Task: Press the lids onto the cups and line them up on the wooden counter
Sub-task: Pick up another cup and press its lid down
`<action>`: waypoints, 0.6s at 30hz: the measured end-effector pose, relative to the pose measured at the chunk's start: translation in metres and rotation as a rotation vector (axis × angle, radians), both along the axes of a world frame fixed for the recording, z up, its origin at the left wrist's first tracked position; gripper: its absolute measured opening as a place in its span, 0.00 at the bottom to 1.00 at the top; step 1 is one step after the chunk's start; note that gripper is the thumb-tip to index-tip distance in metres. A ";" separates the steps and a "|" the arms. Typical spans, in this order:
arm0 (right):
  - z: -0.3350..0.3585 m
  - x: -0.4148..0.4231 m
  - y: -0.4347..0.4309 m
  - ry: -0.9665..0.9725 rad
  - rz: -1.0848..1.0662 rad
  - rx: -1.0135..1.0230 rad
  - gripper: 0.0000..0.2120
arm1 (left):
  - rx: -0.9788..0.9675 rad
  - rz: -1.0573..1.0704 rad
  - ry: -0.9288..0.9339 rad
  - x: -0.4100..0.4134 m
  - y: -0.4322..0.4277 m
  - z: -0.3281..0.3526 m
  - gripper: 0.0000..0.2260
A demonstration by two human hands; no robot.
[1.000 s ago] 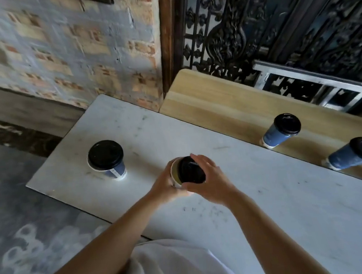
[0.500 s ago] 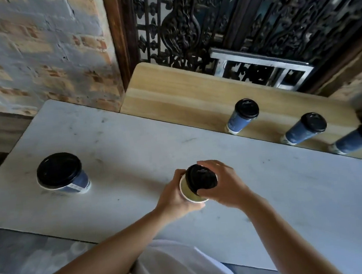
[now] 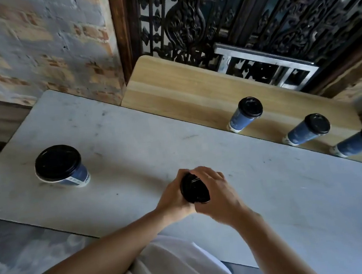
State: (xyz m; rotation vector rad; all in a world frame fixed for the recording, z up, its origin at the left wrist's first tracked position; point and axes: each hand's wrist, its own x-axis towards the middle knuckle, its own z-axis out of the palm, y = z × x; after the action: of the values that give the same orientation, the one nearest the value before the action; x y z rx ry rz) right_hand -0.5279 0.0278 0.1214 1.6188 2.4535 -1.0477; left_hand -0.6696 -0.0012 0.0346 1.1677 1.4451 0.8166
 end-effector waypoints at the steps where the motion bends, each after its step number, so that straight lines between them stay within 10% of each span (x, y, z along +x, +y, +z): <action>1: -0.001 0.001 0.002 0.009 -0.008 0.003 0.36 | 0.003 -0.002 -0.009 -0.001 0.000 0.000 0.33; 10: -0.010 0.007 0.005 0.016 0.011 0.016 0.37 | -0.168 -0.166 -0.185 -0.029 0.013 0.000 0.28; 14: -0.023 0.007 -0.002 0.198 -0.116 -0.035 0.39 | -0.377 0.010 -0.515 -0.037 0.017 0.019 0.15; 18: -0.029 0.008 -0.009 0.469 -0.321 -0.186 0.35 | -0.329 0.168 -0.404 -0.014 0.009 0.023 0.13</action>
State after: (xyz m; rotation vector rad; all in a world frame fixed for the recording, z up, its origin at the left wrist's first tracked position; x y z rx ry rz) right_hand -0.5204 0.0188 0.0925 1.9248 2.2773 -1.8279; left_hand -0.6839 0.0083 0.0573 0.5981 1.2867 0.8355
